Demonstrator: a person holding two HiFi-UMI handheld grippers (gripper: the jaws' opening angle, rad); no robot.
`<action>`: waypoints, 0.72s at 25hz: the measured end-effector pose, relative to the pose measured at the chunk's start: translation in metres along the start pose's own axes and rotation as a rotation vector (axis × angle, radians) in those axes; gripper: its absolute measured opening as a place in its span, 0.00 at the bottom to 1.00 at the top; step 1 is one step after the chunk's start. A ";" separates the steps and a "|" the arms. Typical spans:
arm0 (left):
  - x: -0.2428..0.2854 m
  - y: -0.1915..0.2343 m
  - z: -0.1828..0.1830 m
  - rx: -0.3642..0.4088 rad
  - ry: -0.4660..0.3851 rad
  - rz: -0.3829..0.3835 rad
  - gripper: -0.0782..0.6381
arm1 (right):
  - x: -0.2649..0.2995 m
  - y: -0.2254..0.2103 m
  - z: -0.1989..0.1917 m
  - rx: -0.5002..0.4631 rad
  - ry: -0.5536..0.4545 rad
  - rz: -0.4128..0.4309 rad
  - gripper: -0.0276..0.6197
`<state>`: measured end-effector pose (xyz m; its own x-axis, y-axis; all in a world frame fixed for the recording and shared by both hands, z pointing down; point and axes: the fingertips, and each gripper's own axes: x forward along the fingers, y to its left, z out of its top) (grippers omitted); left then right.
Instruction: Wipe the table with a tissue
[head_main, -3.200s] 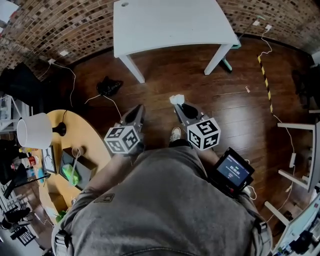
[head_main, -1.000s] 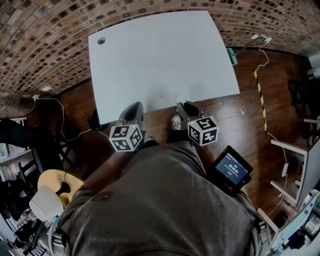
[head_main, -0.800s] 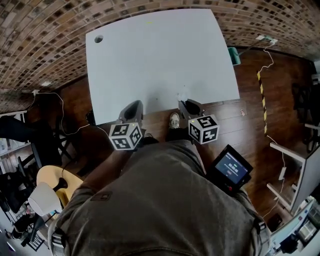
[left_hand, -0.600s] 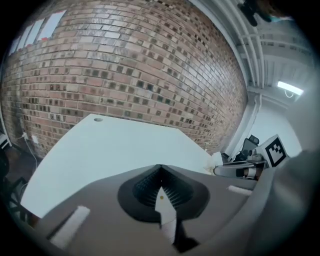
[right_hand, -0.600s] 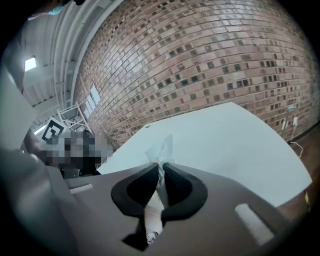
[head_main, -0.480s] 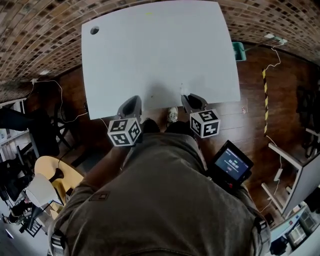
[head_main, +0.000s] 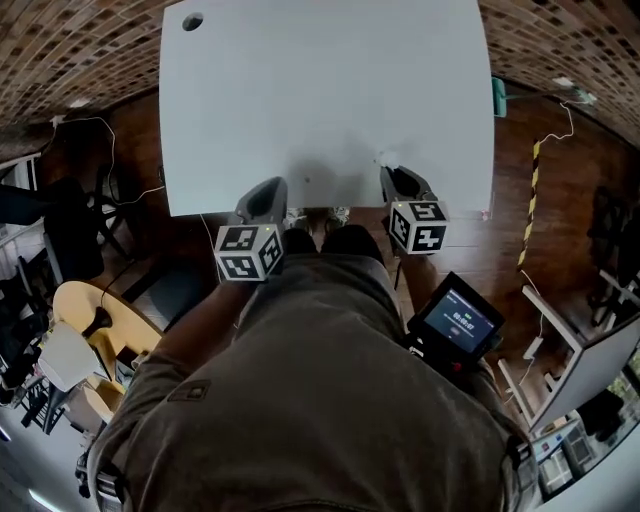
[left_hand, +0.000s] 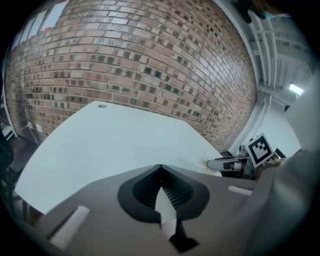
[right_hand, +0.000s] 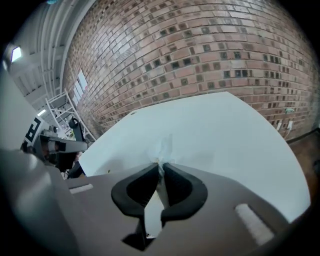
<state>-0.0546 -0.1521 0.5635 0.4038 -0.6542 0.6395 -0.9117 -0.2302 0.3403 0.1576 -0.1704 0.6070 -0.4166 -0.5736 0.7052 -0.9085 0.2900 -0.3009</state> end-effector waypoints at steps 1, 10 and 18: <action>0.000 0.002 -0.001 -0.006 0.002 0.004 0.11 | 0.004 -0.002 0.000 -0.003 0.010 -0.006 0.11; -0.006 0.034 -0.004 -0.054 0.021 0.059 0.11 | 0.029 -0.001 -0.006 -0.062 0.104 -0.027 0.11; -0.028 0.059 -0.007 -0.063 -0.008 0.062 0.11 | 0.035 0.040 -0.013 -0.110 0.126 0.009 0.11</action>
<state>-0.1191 -0.1423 0.5702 0.3460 -0.6712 0.6555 -0.9282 -0.1433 0.3433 0.1071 -0.1690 0.6281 -0.4111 -0.4722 0.7798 -0.8929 0.3809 -0.2401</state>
